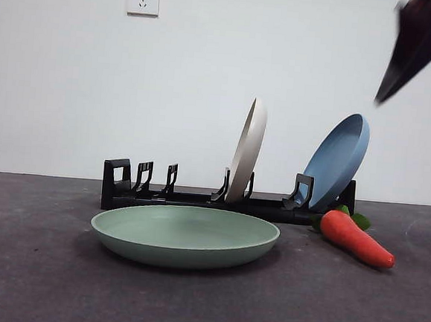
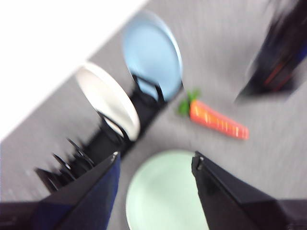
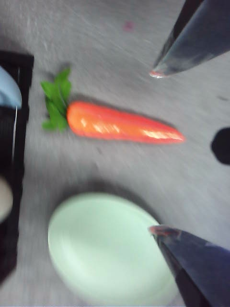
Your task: Take the green plate from the plate rack,put the plate on the table,take the carrot from the table,put the carrot in the plate
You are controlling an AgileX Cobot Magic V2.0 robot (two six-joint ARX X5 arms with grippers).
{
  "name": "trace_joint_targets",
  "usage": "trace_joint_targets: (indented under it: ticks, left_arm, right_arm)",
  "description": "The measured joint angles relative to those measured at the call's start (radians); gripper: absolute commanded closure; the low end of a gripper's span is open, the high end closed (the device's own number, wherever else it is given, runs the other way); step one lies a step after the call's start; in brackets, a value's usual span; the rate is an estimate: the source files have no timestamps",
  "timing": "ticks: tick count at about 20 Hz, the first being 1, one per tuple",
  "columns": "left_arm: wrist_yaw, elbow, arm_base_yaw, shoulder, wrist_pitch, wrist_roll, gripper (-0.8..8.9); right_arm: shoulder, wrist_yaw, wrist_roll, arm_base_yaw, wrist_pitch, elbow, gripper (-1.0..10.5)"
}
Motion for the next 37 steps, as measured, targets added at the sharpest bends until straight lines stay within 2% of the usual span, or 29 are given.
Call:
trace_joint_targets:
  ticks: [8,11,13,16,23,25,27,30,37]
  left_arm:
    - [0.000,0.042,0.000,-0.076,-0.093,-0.032,5.57]
    - [0.000,0.042,0.000,-0.075,-0.135,-0.046,5.57]
    - [0.000,0.042,0.000,-0.075,-0.135,-0.052,5.57]
    - [0.000,0.042,0.000,-0.075,-0.135,-0.053,5.57]
    - [0.000,0.042,0.000,-0.075,-0.135,-0.060,5.57]
    - [-0.001,0.042,0.000,-0.075,-0.135,-0.060,5.57]
    - [-0.001,0.042,0.000,-0.075,-0.135,-0.060,5.57]
    - [-0.002,0.042,0.000,-0.075,-0.135,-0.060,5.57]
    - [-0.003,0.042,0.000,-0.075,-0.135,-0.060,5.57]
  right_arm:
    - [0.365,0.209,0.006,0.136,0.332,0.000,2.9]
    - [0.425,0.261,0.010,0.159,0.385,0.000,3.9]
    - [0.446,0.280,0.015,0.166,0.406,0.000,3.9]
    - [0.454,0.280,0.037,0.166,0.427,0.000,5.1]
    - [0.509,0.282,0.069,0.166,0.436,0.001,5.2]
    - [0.513,0.287,0.074,0.166,0.440,0.003,7.0]
    - [0.515,0.287,0.077,0.165,0.444,0.003,7.4]
    - [0.517,0.284,0.078,0.166,0.451,0.003,9.7]
    - [0.453,0.280,0.081,0.181,0.412,0.003,9.6]
